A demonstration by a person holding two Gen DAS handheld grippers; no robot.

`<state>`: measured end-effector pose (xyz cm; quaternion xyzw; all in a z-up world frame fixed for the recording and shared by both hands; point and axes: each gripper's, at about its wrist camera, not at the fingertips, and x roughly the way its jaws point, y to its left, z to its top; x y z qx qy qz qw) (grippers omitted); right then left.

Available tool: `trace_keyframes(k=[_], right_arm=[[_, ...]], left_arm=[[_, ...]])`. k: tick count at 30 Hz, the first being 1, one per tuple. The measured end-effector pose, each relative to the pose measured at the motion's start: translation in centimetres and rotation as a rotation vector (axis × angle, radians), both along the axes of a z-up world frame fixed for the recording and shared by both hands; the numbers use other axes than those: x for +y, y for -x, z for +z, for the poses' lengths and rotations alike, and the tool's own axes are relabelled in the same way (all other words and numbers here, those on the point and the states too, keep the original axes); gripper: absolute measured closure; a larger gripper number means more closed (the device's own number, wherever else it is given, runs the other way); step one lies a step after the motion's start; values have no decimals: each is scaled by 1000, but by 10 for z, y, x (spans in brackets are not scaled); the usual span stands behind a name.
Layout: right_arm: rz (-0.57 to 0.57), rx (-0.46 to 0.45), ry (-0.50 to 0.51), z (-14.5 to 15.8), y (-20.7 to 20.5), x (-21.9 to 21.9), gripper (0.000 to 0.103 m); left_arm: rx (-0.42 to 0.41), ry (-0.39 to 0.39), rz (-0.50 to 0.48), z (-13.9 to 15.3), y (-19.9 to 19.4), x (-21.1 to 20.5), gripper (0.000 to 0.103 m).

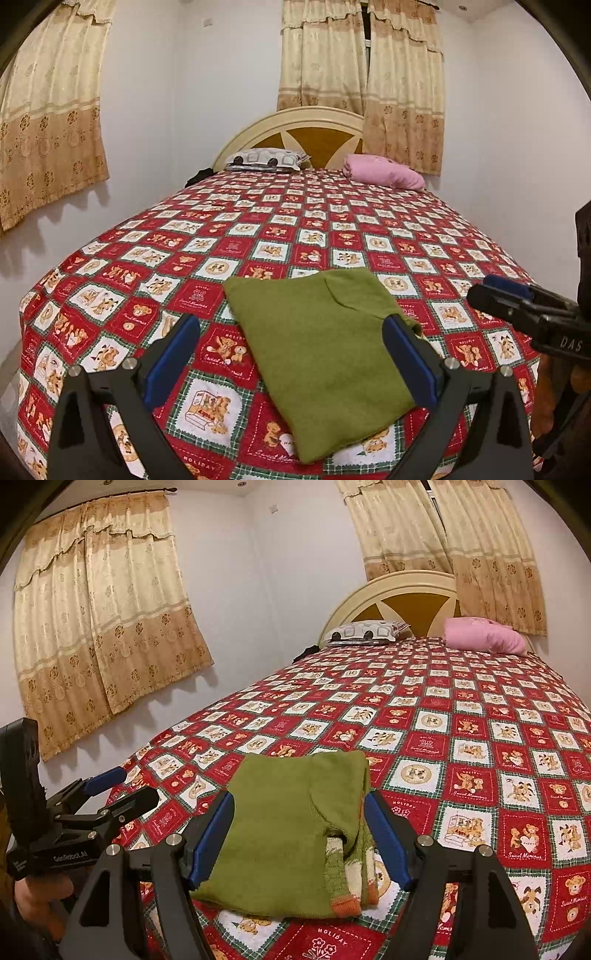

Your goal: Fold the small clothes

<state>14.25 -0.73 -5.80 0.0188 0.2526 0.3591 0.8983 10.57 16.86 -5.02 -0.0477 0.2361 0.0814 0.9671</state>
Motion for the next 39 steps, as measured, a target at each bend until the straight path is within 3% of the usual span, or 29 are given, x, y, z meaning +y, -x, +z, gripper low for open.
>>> trace_keyframes(k=[39], right_arm=[[3, -9, -1, -1, 10, 0, 29]], left_arm=[[31, 2, 31, -11, -3, 6, 0]])
